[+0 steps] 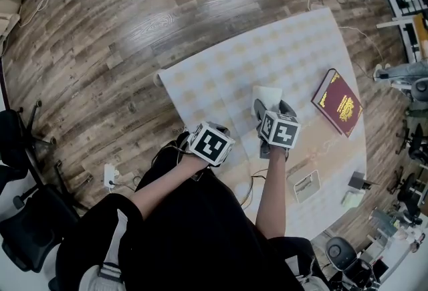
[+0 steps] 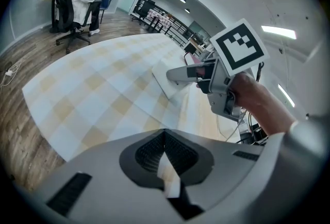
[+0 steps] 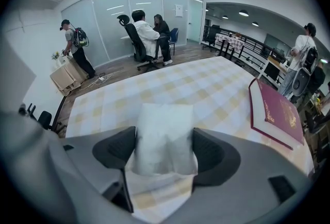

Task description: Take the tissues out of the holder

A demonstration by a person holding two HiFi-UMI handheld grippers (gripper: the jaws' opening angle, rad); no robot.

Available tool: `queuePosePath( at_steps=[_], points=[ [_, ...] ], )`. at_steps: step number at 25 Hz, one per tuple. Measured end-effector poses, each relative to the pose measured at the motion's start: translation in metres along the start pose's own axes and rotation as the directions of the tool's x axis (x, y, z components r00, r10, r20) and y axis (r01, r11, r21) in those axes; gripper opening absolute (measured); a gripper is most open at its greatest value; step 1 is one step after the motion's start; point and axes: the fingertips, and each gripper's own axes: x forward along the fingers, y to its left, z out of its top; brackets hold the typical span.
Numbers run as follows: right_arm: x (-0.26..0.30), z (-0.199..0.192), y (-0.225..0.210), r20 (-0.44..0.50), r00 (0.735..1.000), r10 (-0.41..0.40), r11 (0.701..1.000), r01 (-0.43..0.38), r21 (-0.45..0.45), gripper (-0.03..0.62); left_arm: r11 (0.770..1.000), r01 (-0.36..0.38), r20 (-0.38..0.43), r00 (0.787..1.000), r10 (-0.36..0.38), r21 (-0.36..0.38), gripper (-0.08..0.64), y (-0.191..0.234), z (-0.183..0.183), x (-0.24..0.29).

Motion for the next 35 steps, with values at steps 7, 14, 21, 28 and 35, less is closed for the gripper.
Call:
queuePosePath(
  at_steps=[7,14,21,28,35],
  points=[
    [-0.020,0.008,-0.002,0.075,0.997,-0.013,1.000,0.012,0.014,0.354,1.000,0.004,-0.011,1.000,-0.003,0.017,0.000,-0.008,0.000,-0.001],
    [-0.044,0.005,-0.001,0.100,0.995,0.007,1.000,-0.009,0.012,0.353,1.000,-0.010,0.013,1.000,0.009,0.030,0.000,-0.019,0.007,-0.005],
    [-0.070,-0.005,0.003,0.133,0.990,0.046,0.998,-0.050,0.025,0.292,0.999,-0.028,0.029,0.999,0.026,0.047,0.000,-0.036,0.005,-0.010],
    [-0.098,-0.033,0.015,0.183,0.982,0.041,0.998,-0.050,0.041,0.148,0.997,-0.041,0.032,0.999,0.039,0.068,0.000,-0.050,-0.023,-0.015],
    [-0.110,-0.042,0.036,0.180,0.982,0.048,0.998,-0.056,0.035,0.053,0.996,-0.041,0.034,0.999,0.038,0.075,0.000,-0.050,-0.033,-0.027]
  ],
)
